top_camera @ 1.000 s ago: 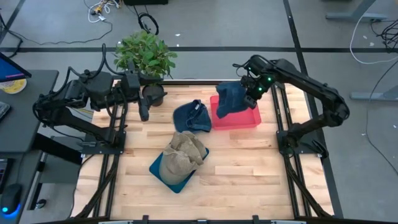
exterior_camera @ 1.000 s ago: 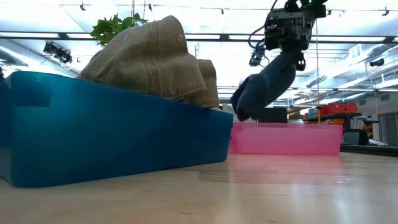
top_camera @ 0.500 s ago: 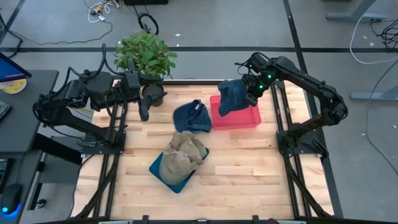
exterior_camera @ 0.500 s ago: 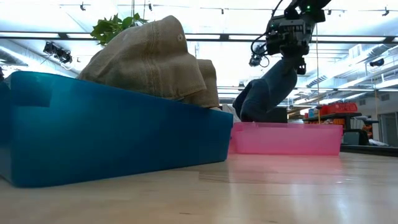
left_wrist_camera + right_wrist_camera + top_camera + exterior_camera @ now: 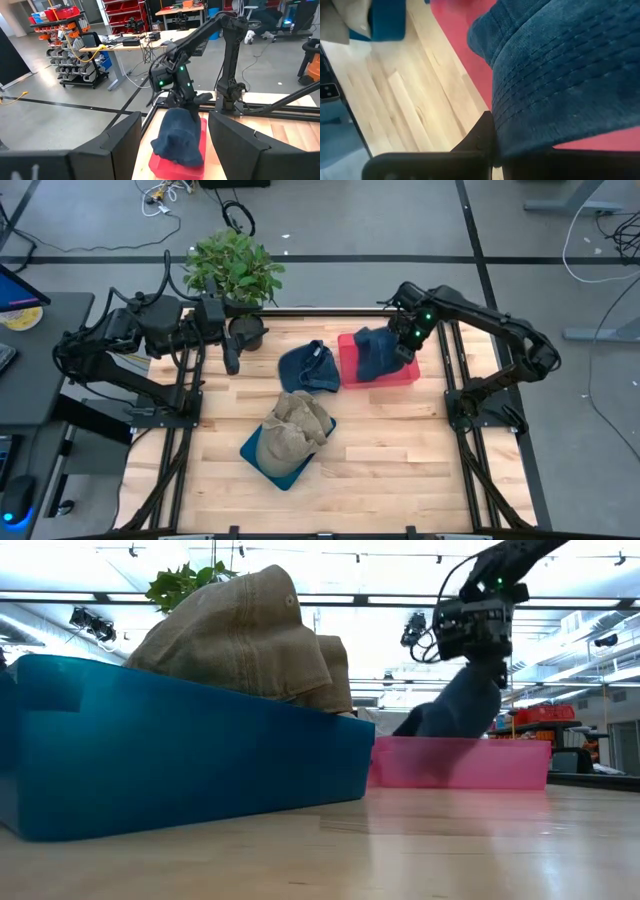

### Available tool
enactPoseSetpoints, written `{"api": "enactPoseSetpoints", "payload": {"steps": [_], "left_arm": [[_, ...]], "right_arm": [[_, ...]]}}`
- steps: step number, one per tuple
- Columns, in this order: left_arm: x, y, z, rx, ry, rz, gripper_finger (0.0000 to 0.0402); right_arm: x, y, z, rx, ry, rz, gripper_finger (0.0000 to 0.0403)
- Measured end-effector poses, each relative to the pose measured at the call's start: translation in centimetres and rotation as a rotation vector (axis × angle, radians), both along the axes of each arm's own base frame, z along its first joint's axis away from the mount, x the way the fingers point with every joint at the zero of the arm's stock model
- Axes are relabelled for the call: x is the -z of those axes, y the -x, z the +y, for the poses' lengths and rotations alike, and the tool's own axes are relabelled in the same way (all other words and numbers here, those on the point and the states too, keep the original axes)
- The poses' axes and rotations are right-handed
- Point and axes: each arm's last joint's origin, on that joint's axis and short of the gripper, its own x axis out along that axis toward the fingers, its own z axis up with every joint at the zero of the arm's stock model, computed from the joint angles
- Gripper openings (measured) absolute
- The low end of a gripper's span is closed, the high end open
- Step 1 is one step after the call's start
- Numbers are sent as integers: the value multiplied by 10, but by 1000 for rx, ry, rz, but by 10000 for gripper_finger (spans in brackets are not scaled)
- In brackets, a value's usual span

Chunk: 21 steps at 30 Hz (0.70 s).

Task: Pick & Place hat
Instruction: Put the left blue cap into the pink bin

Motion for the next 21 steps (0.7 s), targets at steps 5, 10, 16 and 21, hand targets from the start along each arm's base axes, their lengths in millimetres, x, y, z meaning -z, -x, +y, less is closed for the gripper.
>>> {"api": "enactPoseSetpoints", "payload": {"steps": [5,10,16,21], "left_arm": [[0,0,0,0,0,-2,234],[2,-2,3,-15,-1,5,234],[2,-1,7,-40,0,4,234],[2,-1,7,-39,0,5,234]], "right_arm": [[13,-1,1,9,-42,-44,7],[10,-6,1,10,-136,-165,7],[9,-6,2,18,-160,-176,7],[9,-6,3,22,-181,-183,7]]}}
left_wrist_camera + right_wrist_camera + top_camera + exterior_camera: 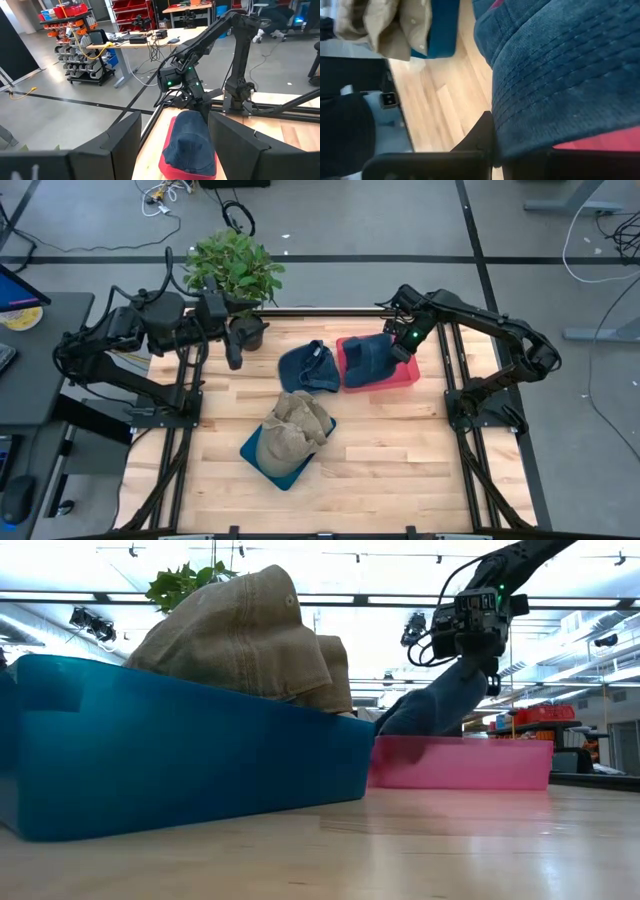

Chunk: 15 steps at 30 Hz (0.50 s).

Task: Pick & Place hat
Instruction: Put the left blue cap into the pink bin

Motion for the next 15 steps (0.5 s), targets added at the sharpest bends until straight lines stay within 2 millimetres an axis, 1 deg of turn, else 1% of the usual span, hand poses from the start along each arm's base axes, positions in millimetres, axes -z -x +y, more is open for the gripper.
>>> {"api": "enactPoseSetpoints", "payload": {"steps": [6,11,15], "left_arm": [[0,0,0,0,0,0,234],[0,0,0,0,0,1,234],[0,0,0,0,-2,2,234]], "right_arm": [[-1,0,1,-3,-39,-26,7],[-3,-1,3,-2,-118,-81,7],[-3,-2,2,3,-116,-80,7]]}}
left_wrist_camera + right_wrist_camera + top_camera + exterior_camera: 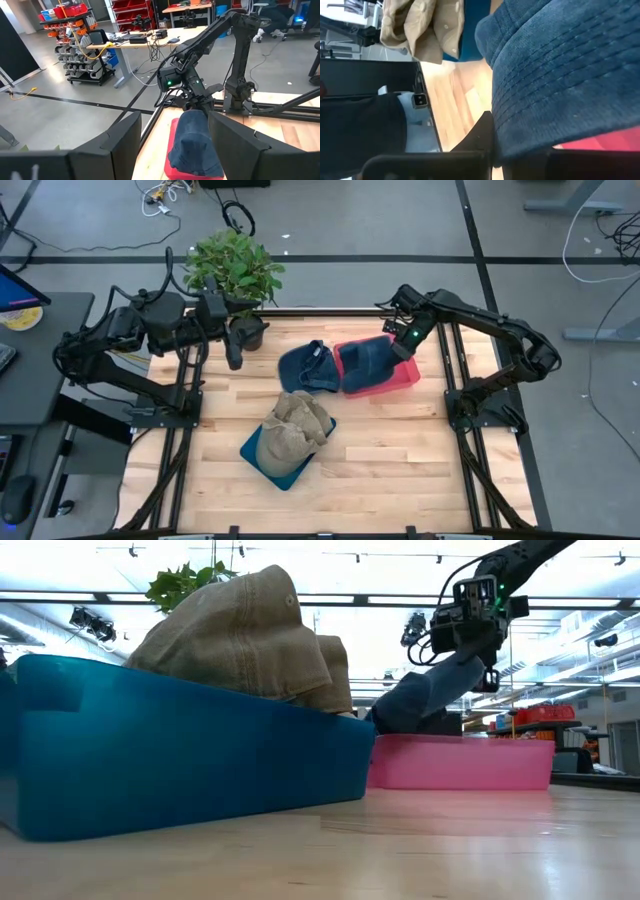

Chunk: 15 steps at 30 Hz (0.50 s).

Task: Pick & Place hat
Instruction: Put the left blue cap into the pink bin

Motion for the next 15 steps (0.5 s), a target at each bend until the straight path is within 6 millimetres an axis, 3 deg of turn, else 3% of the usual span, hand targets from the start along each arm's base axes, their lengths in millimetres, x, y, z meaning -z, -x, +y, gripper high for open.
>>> {"api": "enactPoseSetpoints", "payload": {"steps": [15], "left_arm": [[0,0,0,0,3,-1,234]], "right_arm": [[29,-12,-18,0,161,159,7]]}}
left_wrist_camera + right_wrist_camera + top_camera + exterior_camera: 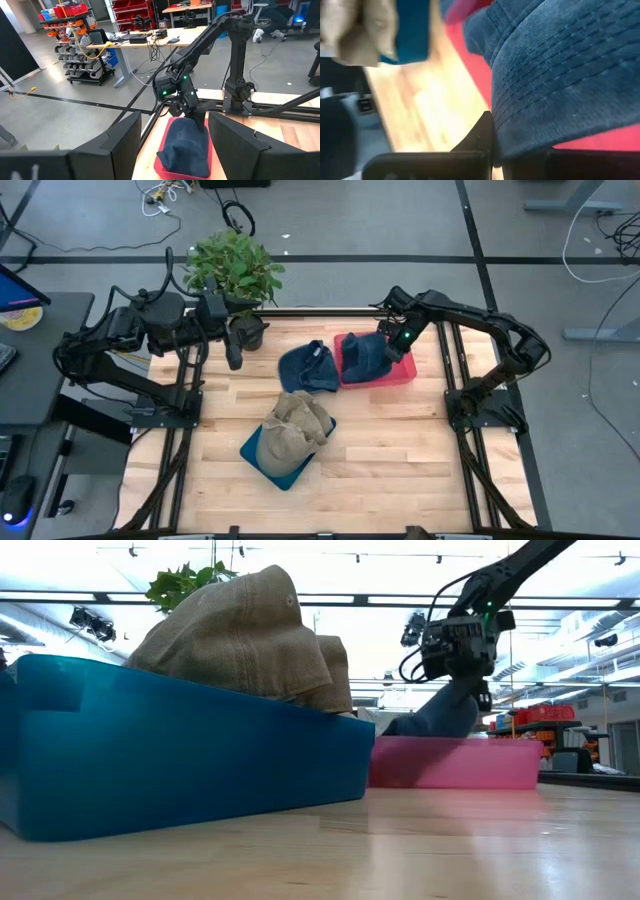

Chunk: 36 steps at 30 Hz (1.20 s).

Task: Pick & Place hat
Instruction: Put the left blue cap into the pink bin

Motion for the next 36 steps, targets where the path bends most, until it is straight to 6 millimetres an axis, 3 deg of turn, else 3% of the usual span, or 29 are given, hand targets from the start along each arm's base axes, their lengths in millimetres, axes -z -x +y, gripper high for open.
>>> {"api": "enactPoseSetpoints", "payload": {"steps": [19,28,36], "left_arm": [[0,0,0,0,0,0,234],[0,0,0,0,0,0,234],[0,0,0,0,1,0,234]], "right_arm": [[1,-12,-8,-20,45,-182,11],[30,-6,-4,81,27,-97,13],[33,-6,-6,178,57,-31,13]]}}
